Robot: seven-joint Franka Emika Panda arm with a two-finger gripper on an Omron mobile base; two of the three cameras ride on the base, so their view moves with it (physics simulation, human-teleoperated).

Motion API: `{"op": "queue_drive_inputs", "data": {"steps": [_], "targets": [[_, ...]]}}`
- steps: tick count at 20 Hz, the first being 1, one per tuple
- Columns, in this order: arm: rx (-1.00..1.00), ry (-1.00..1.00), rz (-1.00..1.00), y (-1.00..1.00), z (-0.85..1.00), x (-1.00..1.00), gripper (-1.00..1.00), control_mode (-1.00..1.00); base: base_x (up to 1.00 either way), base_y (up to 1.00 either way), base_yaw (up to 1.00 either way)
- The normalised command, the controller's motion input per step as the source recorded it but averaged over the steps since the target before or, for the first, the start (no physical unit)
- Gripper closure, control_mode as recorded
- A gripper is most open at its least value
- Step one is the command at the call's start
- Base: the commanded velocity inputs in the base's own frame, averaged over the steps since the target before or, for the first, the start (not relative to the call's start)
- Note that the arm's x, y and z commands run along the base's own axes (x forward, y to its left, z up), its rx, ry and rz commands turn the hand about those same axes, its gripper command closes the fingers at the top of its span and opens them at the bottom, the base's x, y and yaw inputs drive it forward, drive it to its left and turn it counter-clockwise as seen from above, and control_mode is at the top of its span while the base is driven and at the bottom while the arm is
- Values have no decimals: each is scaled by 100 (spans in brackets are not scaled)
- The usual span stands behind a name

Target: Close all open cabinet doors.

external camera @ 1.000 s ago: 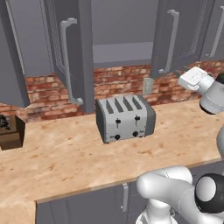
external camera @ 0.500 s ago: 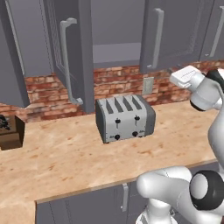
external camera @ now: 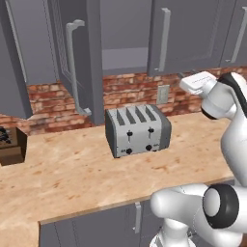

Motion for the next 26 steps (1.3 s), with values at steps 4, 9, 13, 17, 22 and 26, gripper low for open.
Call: {"op": "queue_drive_inputs", "data": {"steps": [4, 9, 13, 17, 22, 26], "targets": [[0, 0, -3, 22, 1, 16, -100, -100, 0, 0, 0], [0, 0, 0, 9, 4, 12, -100, -100, 0, 0, 0], [0, 0, 0, 10, 4, 20, -100, -100, 0, 0, 0], [0, 0, 0, 11, 2, 25, -100, -100, 0, 0, 0], [0, 0, 0, 13, 0, 10, -100, -100, 0, 0, 0], [0, 2, -3, 1, 2, -42, -100, -100, 0, 0, 0]]}}
